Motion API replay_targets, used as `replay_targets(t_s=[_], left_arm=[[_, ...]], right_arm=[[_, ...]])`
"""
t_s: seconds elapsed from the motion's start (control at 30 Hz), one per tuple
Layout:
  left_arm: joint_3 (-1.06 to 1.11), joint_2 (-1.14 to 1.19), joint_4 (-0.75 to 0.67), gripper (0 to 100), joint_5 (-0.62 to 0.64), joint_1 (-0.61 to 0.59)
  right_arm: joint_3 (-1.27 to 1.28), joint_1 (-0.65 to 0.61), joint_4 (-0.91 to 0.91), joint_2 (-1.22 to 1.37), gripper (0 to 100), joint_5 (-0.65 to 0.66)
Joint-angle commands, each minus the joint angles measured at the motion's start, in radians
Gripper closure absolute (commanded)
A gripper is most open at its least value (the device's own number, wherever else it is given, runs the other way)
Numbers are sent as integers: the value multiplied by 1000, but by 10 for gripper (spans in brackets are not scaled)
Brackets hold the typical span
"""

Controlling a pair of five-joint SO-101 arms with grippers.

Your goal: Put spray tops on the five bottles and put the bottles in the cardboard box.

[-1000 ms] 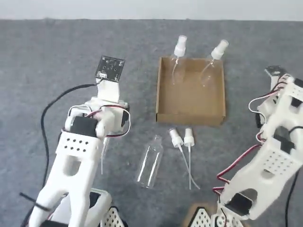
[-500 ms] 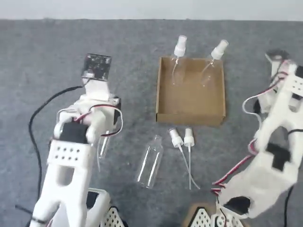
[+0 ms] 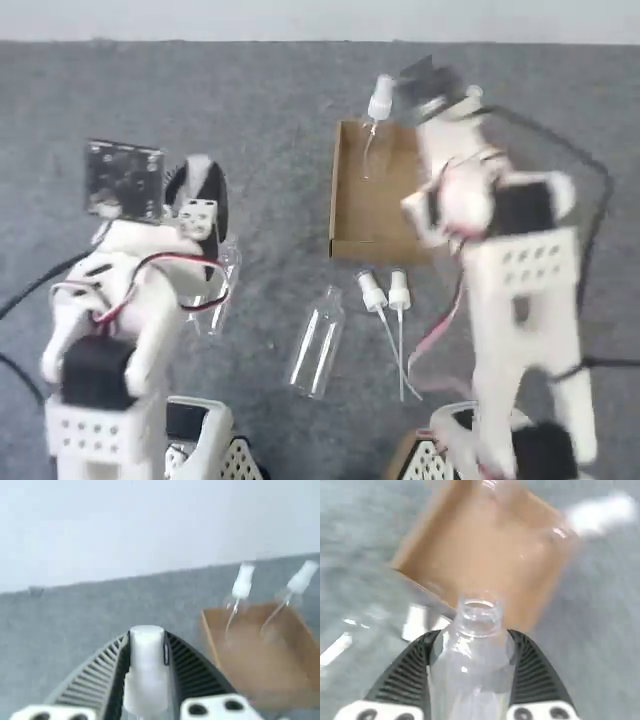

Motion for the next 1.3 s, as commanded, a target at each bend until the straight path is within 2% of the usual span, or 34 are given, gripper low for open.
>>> replay_targets(t_s=[0.0,0.2,0.43,0.6,0.73,0.9,1.1,1.27], left_arm=[[-160,-18,0,988,46,-5],[-262,-18,-25,988,110,-5],[-219,-23,-155,988,215,-3],[-81,-21,-344,988,258,3],[10,-17,-453,988,288,3],[91,-17,-571,988,301,-3],[116,-17,-609,989,338,-5],[120,-15,-609,989,344,-2]], right_arm=[[187,-165,-176,-151,992,-63],[466,-354,-499,-214,992,-100],[606,-469,-671,-217,992,-100],[640,-490,-722,-219,992,-103],[654,-499,-736,-219,992,-152],[661,-499,-750,-219,992,-150],[671,-501,-766,-219,992,-160],[738,-501,-852,-219,992,-160]])
